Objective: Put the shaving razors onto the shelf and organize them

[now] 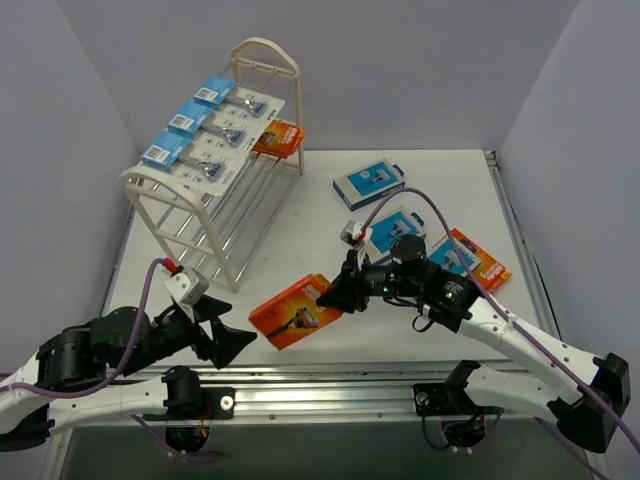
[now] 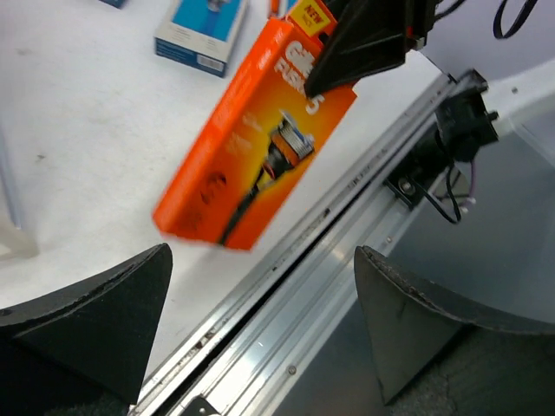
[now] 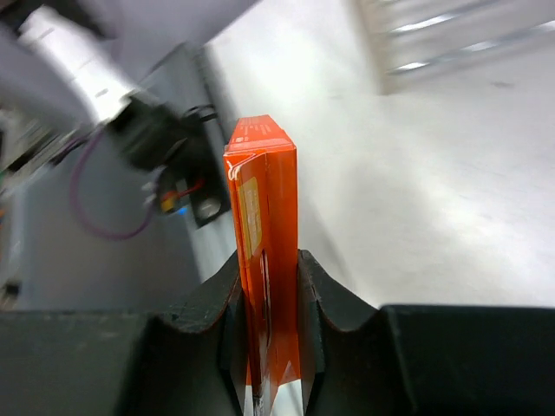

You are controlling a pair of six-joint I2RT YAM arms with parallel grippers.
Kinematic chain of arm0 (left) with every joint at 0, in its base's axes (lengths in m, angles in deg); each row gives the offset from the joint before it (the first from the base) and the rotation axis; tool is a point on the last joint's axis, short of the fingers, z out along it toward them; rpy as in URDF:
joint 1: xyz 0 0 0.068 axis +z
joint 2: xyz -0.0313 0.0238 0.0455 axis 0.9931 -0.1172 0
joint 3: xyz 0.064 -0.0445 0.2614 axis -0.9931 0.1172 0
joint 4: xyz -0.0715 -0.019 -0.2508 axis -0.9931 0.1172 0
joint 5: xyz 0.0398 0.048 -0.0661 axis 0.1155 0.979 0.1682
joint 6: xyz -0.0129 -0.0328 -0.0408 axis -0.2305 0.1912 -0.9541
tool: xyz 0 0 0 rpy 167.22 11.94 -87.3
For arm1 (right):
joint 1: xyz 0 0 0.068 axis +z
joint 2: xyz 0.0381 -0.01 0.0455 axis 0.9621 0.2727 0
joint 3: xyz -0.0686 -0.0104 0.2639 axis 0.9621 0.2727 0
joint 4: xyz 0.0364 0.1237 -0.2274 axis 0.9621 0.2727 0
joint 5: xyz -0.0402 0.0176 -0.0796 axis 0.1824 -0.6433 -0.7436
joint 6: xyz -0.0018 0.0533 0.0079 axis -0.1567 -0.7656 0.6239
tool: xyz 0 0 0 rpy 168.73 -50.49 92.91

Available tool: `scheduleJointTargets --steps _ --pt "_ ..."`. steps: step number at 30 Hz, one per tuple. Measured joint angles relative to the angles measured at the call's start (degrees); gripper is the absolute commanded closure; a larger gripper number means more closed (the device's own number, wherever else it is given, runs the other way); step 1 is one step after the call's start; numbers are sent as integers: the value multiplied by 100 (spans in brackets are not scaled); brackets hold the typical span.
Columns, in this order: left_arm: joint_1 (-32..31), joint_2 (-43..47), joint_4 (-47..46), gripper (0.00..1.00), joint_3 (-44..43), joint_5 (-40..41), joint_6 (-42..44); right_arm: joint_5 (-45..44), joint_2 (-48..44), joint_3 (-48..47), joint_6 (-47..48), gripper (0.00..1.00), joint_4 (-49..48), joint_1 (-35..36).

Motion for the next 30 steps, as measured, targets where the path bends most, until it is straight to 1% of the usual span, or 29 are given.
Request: scheduleJointTargets --steps 6,8,10,13,17,22,25,30 --pt "7 439 -20 6 61 861 107 -684 61 179 -446 100 9 -1475" --pt "17 431 -70 6 72 1117 214 -807 83 179 -699 100 -81 -1851" --pt "17 350 -114 6 79 1401 350 -870 118 179 -1003 100 -275 -2068" --pt "17 232 -315 6 188 1930 601 -872 293 177 -1460 100 -691 -2223" --pt "20 280 -573 6 509 2608 953 -872 778 127 -2149 100 -1381 -2306" --pt "22 492 -684 6 669 3150 1200 -955 1412 -15 -2990 100 -2312 -2310" --pt "24 632 -761 6 671 3230 1281 -1008 1797 -299 -3294 100 -2736 -2295" --pt "26 717 -894 6 673 3185 1427 -1268 2330 -981 -3473 100 -3016 -2138"
